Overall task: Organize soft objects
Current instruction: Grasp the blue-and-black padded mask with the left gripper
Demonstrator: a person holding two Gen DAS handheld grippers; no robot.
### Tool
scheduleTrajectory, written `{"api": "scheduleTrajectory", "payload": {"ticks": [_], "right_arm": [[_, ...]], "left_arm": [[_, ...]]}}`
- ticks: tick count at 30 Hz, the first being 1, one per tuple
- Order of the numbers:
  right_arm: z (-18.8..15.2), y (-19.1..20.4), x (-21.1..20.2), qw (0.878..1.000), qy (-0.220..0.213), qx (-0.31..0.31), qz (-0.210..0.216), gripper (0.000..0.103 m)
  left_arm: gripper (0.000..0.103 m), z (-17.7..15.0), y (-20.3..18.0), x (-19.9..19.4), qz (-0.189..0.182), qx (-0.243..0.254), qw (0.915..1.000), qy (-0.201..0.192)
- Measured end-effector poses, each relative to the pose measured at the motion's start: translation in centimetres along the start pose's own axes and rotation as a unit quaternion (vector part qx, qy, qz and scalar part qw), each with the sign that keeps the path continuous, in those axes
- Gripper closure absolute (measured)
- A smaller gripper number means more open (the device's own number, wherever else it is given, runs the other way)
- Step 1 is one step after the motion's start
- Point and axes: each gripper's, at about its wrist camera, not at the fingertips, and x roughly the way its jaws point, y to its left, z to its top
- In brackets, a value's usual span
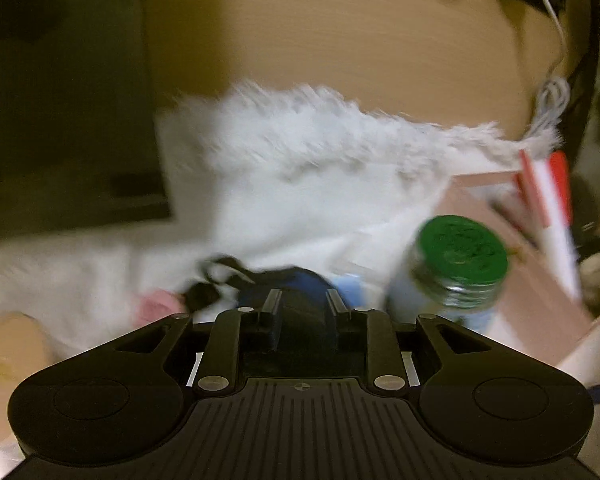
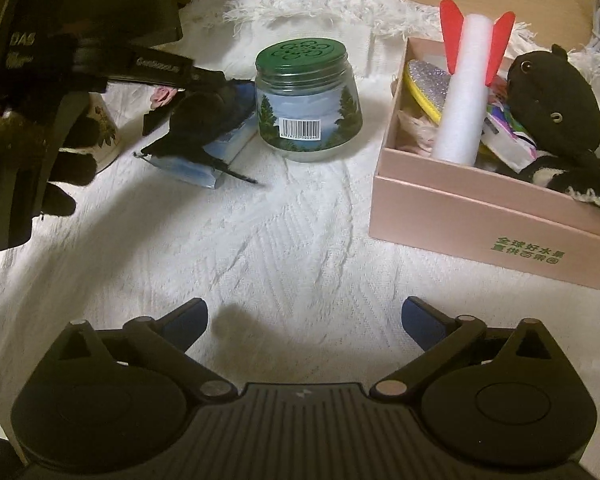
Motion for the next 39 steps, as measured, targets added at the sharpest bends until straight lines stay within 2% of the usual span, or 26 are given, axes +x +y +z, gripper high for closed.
{"api": "scheduleTrajectory", "payload": {"ticks": [2, 5, 7, 9, 11, 15, 18, 23, 28, 32, 36, 39], "right_arm": [[0.0, -0.1, 0.0, 1.000, 0.001, -0.005, 0.001, 0.000], [-0.1, -0.3, 0.0, 1.000, 0.001, -0.013, 0.007, 0.000], [-0.2, -0.4, 0.0, 1.000, 0.000, -0.017, 0.010, 0.000], [-0.2, -0.3, 0.0, 1.000, -0.001, -0.018, 0.011, 0.000], [-0.2, -0.3, 0.0, 1.000, -0.003, -0.020, 0.010, 0.000], [-0.4, -0.1, -0.1, 1.000, -0.006, -0.021, 0.007, 0.000], [-0.5, 0.0, -0.2, 1.000, -0.008, -0.018, 0.003, 0.000], [-0.3, 0.9, 0.2, 0.999, 0.002, -0.040, -0.019, 0.000], [-0.3, 1.3, 0.3, 0.998, 0.003, -0.058, -0.025, 0.000], [0.4, 0.9, -0.2, 0.998, 0.000, -0.052, -0.023, 0.010], [1.7, 1.1, -2.1, 0.997, -0.038, -0.059, -0.032, 0.010], [3.9, 1.7, -4.0, 0.995, -0.073, -0.067, -0.005, 0.010]], "left_arm": [[0.077, -0.1, -0.1, -0.2, 0.028, 0.013, 0.9995, -0.003], [0.065, -0.3, 0.6, 0.7, 0.003, -0.009, 0.9996, 0.028], [0.040, -0.4, 0.4, 0.9, 0.004, 0.002, 0.9995, 0.031], [0.024, -0.4, 0.3, 1.5, -0.003, 0.000, 0.9989, 0.047], [0.023, -0.5, 0.2, 1.7, -0.026, 0.001, 0.9987, 0.044], [0.025, -0.9, 0.3, 1.7, -0.015, -0.008, 0.9993, 0.032], [0.019, -1.2, 1.4, 2.8, -0.004, -0.043, 0.9978, 0.051], [0.018, -1.3, 3.3, 4.1, -0.038, -0.107, 0.9910, 0.071], [0.021, -1.2, 3.4, 3.7, -0.051, -0.099, 0.9905, 0.080], [0.021, -1.3, 3.2, 1.7, -0.041, -0.091, 0.9926, 0.069], [0.021, -1.5, 3.4, -1.6, -0.049, -0.090, 0.9934, 0.050], [0.021, -2.1, 3.9, -5.0, -0.059, -0.108, 0.9917, 0.037]]}}
